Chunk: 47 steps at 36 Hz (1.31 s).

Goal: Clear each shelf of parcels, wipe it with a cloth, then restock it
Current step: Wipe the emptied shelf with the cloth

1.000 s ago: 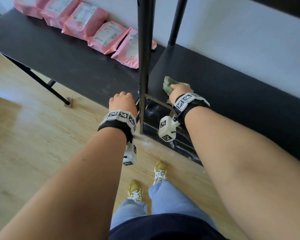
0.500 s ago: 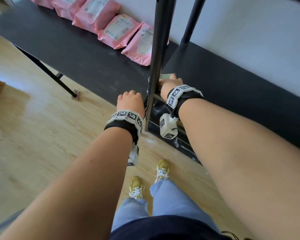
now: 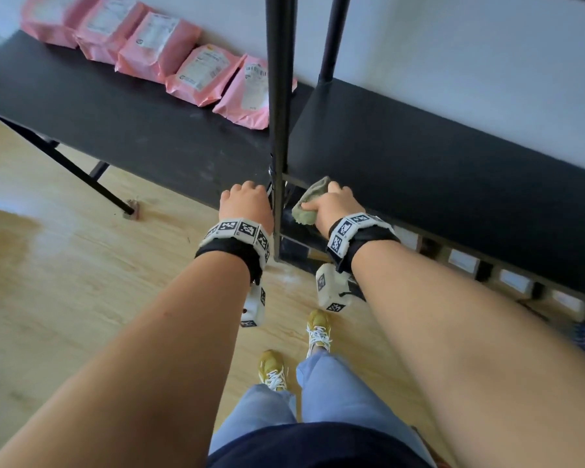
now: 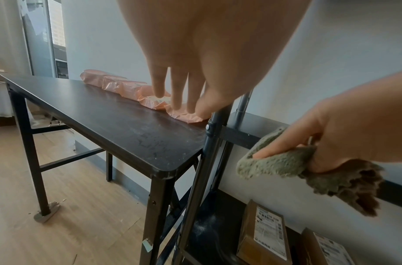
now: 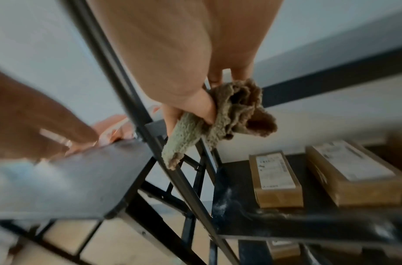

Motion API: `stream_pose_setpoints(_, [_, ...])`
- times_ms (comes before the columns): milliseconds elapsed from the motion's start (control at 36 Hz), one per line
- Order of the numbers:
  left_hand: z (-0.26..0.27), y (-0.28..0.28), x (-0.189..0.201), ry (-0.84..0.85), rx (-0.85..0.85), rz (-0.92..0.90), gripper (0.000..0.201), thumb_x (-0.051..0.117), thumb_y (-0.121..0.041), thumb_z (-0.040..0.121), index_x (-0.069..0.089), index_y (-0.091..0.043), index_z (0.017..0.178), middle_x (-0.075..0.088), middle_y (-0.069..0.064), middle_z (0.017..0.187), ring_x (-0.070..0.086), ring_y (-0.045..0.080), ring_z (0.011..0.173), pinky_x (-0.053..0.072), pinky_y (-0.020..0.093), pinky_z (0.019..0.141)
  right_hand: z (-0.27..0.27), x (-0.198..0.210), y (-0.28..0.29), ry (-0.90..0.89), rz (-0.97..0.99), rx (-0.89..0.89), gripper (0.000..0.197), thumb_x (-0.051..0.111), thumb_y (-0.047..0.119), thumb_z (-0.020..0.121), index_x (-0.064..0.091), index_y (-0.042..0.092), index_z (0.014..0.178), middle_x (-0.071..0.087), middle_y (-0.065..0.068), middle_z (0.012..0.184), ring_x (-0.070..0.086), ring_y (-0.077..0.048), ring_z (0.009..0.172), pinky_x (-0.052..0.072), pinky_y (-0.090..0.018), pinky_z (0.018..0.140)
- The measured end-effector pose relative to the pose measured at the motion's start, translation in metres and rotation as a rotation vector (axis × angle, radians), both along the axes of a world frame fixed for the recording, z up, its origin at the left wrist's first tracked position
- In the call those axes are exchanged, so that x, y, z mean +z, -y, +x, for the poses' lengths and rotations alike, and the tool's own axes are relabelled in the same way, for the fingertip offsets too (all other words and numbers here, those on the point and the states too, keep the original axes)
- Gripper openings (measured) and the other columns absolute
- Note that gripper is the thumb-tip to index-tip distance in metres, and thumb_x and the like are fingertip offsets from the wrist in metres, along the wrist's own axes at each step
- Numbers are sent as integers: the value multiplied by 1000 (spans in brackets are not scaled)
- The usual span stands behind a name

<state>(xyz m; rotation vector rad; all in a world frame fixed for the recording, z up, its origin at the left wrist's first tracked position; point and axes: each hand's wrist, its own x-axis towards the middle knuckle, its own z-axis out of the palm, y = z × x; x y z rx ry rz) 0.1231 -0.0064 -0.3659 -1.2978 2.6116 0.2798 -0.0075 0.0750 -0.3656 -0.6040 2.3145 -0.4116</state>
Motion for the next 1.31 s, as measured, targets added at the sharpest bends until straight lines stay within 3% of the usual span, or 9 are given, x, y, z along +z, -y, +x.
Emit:
stream_pose_setpoints(111, [2,-11,-1,8,-20,7,46,49,-9,85,49,-13,132,50,7,132,44,29,124,34,41,106,-11,12,-25,-124,-82,26,36,58,23,91,55,26,127,40,-8,127,52,-31,112,46,-45,97])
stream_pose_setpoints(194, [-3,-22,0,4,-33,1,45,48,-9,86,49,-11,131,50,8,132,44,29,124,34,41,106,-31,23,-33,-219,-159,-23,47,44,1,91,62,30,124,37,-8,132,49,-30,116,46,-44,98])
stream_pose_setpoints(278, [-9,-33,1,-4,-46,-18,42,47,-9,87,50,-10,129,52,8,129,46,29,122,36,40,104,-45,22,-24,-150,-92,-185,41,56,21,94,50,23,135,38,-10,140,46,-32,124,42,-44,103])
stream_pose_setpoints(333, [-11,-37,1,-8,-57,-21,42,46,-8,86,52,-11,127,53,7,127,46,29,120,37,40,104,-46,15,-19,-79,-19,-192,55,60,37,92,41,20,141,36,-10,144,42,-33,130,37,-44,108])
stream_pose_setpoints(444, [-11,-40,0,13,-42,-11,47,45,-8,85,50,-12,132,51,6,131,45,28,123,35,40,106,-37,1,-4,-90,43,-28,56,52,36,92,36,30,146,28,-8,147,39,-36,131,36,-45,108])
stream_pose_setpoints(667, [-4,-43,-8,25,24,-10,46,44,-8,87,49,-13,133,48,6,136,43,28,126,34,40,107,-24,2,32,9,-43,95,70,60,52,87,34,22,145,34,-5,143,45,-33,126,38,-48,105])
stream_pose_setpoints(944, [7,-38,-11,65,89,-2,50,44,-8,88,45,-13,137,46,6,138,41,28,127,33,40,108,-17,-13,35,-284,4,456,51,51,34,96,36,22,143,32,-8,142,42,-31,122,40,-41,99])
stream_pose_setpoints(1194, [3,-45,-6,22,45,6,45,46,-8,88,48,-13,133,50,7,134,43,28,125,34,41,107,-31,-15,-31,-448,16,435,34,51,13,92,64,18,124,35,-1,140,38,-31,119,37,-39,100])
stream_pose_setpoints(1305, [-1,-50,-4,-2,5,2,45,46,-7,87,50,-11,131,51,7,132,45,29,124,35,42,107,-43,-6,-66,-436,28,292,34,53,10,94,55,6,128,35,-6,140,39,-33,123,37,-42,103])
